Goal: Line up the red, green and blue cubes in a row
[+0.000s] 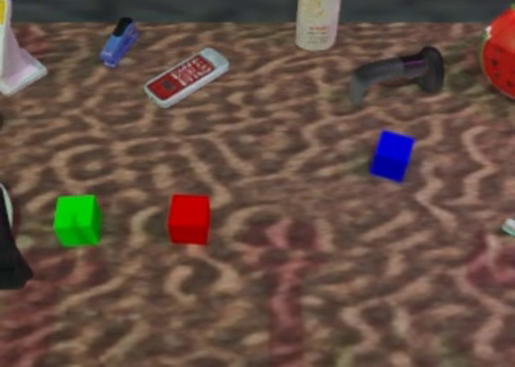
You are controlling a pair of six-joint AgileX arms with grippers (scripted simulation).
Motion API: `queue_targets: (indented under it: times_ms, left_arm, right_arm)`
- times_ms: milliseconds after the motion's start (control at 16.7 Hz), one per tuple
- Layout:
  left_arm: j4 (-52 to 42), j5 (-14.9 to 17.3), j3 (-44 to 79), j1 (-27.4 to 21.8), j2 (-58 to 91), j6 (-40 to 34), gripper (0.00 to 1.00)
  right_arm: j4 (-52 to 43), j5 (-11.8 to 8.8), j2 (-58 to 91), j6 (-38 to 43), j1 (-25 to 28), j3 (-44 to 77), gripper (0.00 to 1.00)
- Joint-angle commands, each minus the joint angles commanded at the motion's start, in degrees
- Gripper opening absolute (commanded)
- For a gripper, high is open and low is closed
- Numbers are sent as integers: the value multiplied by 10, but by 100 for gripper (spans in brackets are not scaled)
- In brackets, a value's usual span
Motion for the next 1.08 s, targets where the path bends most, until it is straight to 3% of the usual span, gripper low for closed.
queue_targets:
  times_ms: [240,480,1080]
  left_arm:
    - [-12,1,17,-6,17,-5,100]
    - [-76,3,118,-38,126,-30,100]
    - [-369,3,532,-162,720,-138,100]
  right_arm:
    - [0,0,0,0,0,0,100]
    - [0,0,0,0,0,0,100]
    - [0,0,0,0,0,0,100]
